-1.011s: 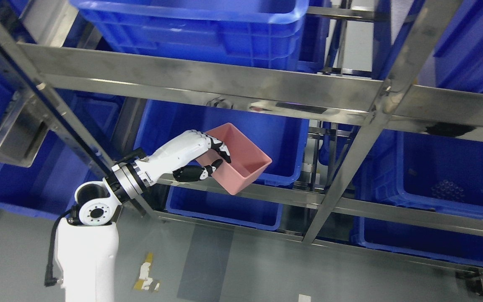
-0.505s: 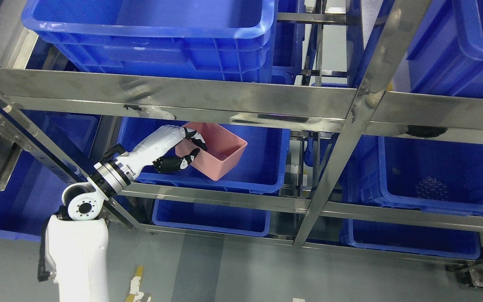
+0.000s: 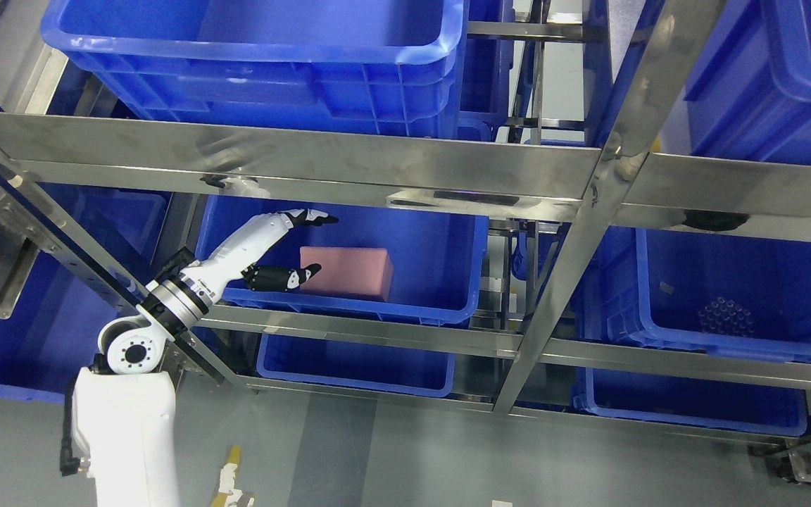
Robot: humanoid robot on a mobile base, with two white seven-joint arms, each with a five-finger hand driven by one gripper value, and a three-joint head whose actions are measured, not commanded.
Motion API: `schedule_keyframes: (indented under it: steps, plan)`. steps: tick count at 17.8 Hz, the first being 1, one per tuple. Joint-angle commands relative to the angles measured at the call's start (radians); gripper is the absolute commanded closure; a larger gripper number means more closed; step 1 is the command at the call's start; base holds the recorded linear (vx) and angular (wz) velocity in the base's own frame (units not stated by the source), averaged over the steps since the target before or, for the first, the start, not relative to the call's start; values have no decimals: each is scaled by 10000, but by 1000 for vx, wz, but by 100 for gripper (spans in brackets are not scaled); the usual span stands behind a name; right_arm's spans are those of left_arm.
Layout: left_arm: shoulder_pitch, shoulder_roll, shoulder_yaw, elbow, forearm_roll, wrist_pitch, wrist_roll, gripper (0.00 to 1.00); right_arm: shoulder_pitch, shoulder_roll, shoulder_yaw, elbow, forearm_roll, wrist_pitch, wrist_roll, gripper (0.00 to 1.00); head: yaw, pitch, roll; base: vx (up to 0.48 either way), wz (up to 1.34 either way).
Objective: Place storage box into left shelf container
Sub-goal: 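Release the pink box into the blue bin and open the left hand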
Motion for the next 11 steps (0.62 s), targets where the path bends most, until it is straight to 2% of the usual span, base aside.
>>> schedule_keyframes:
  steps: [1, 5, 6, 8, 9, 11]
  plan:
    - [290, 175, -409, 304, 301, 8, 130, 24, -184, -175, 0, -175, 0, -7, -3, 1, 0, 0, 0, 0, 0]
    - [1698, 175, -1530, -567, 2321, 8, 374, 22, -184, -175, 0, -175, 0, -7, -3, 1, 0, 0, 0, -2, -11]
    - [2037, 175, -1699, -890, 2935, 8, 892, 22, -184, -175, 0, -175, 0, -7, -3, 1, 0, 0, 0, -9, -42]
    - [2941, 175, -2143, -2114, 4377, 33, 2929, 19, -184, -175, 0, -175, 0, -7, -3, 1, 0, 0, 0, -27, -113]
    - [3461, 175, -2495, -2667, 4854, 494, 3636, 16, -184, -175, 0, -175, 0, -7, -3, 1, 0, 0, 0, -29, -95]
    - [4382, 175, -3017, -3451, 5377, 1094, 4193, 14, -184, -175, 0, -175, 0, -7, -3, 1, 0, 0, 0, -25, -52]
